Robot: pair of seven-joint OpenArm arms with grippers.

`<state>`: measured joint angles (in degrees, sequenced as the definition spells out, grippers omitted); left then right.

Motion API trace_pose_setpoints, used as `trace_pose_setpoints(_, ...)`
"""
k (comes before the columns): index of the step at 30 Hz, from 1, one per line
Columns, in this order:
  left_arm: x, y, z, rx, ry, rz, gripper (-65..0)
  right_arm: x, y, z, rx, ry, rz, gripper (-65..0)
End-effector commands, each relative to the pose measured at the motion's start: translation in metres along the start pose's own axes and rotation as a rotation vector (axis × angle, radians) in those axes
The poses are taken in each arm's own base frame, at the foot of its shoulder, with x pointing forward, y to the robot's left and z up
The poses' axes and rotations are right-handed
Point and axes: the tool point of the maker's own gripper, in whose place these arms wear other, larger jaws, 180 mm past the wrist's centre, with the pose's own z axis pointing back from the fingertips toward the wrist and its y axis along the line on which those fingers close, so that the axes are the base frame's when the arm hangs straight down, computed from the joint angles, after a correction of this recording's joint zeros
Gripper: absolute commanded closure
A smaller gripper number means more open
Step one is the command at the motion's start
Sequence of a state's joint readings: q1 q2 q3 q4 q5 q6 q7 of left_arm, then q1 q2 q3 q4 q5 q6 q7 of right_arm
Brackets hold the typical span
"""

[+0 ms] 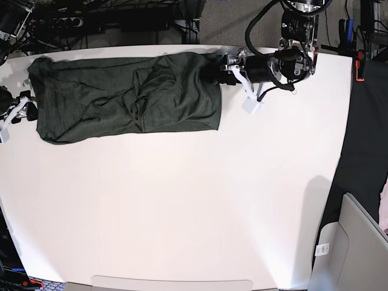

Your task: Fold the T-shirt properly

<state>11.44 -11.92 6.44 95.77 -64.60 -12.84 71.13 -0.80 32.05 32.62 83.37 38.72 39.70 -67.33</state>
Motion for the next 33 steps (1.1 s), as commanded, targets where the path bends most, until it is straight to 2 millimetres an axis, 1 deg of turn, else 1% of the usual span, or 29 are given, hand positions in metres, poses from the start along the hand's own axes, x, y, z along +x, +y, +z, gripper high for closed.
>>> trace_pose_setpoints(1, 0.005, -0.006, 0.000, -0.009, -0.011, -0.025, -24.8, 0.016, -0.009, 0.009, -0.021, -0.045, 0.023, -34.8)
trace_pose_setpoints(2, 0.004, -0.005, -0.002, -0.001, -0.003, -0.034, -23.8, 0.016, -0.009, 0.009, -0.021, -0.045, 0.023, -34.8)
trace_pose_setpoints(4, 0.002, -0.003, -0.005, 0.023, 0.005, -0.056, -18.9, 0.016, -0.009, 0.009, -0.021, -0.045, 0.023, -34.8)
trace_pose_setpoints(8, 0.002, 0.007, -0.003, 0.076, 0.013, -0.081, -3.4, 0.016, -0.009, 0.009, -0.021, -0.043, 0.023, -34.8)
trace_pose_setpoints(9, 0.002, 0.008, -0.002, 0.083, 0.014, -0.083, -2.1, 0.016, -0.009, 0.009, -0.021, -0.043, 0.023, -34.8)
trace_pose_setpoints(11, 0.005, 0.010, 0.000, 0.092, 0.005, -0.083, -2.1, 0.016, -0.009, 0.010, -0.023, -0.042, 0.024, -34.8)
trace_pose_setpoints(15, 0.021, 0.029, 0.022, 0.145, -0.058, -0.057, -2.5, 0.013, -0.008, 0.008, -0.019, -0.032, 0.027, -34.9)
trace_pose_setpoints(18, 0.027, 0.041, 0.035, 0.181, -0.073, -0.059, -2.5, 0.013, -0.006, 0.008, -0.015, -0.031, 0.027, -35.0)
trace_pose_setpoints(20, 0.030, 0.045, 0.040, 0.195, -0.077, -0.064, -2.5, 0.009, -0.004, 0.006, -0.010, -0.012, 0.022, -35.0)
trace_pose_setpoints(23, 0.040, 0.042, 0.041, 0.193, -0.093, -0.080, -2.5, 0.003, 0.003, 0.001, 0.009, 0.006, 0.003, -35.0)
trace_pose_setpoints(27, 0.040, 0.041, 0.040, 0.187, -0.095, -0.078, -2.5, -0.009, 0.019, -0.009, 0.045, 0.036, -0.024, -35.0)
trace_pose_setpoints(31, 0.039, 0.040, 0.039, 0.185, -0.091, -0.080, -2.5, -0.021, 0.026, -0.016, 0.069, 0.060, -0.056, -35.0)
trace_pose_setpoints(33, 0.039, 0.040, 0.039, 0.185, -0.091, -0.080, -2.5, -0.030, 0.025, -0.022, 0.082, 0.080, -0.090, -35.0)
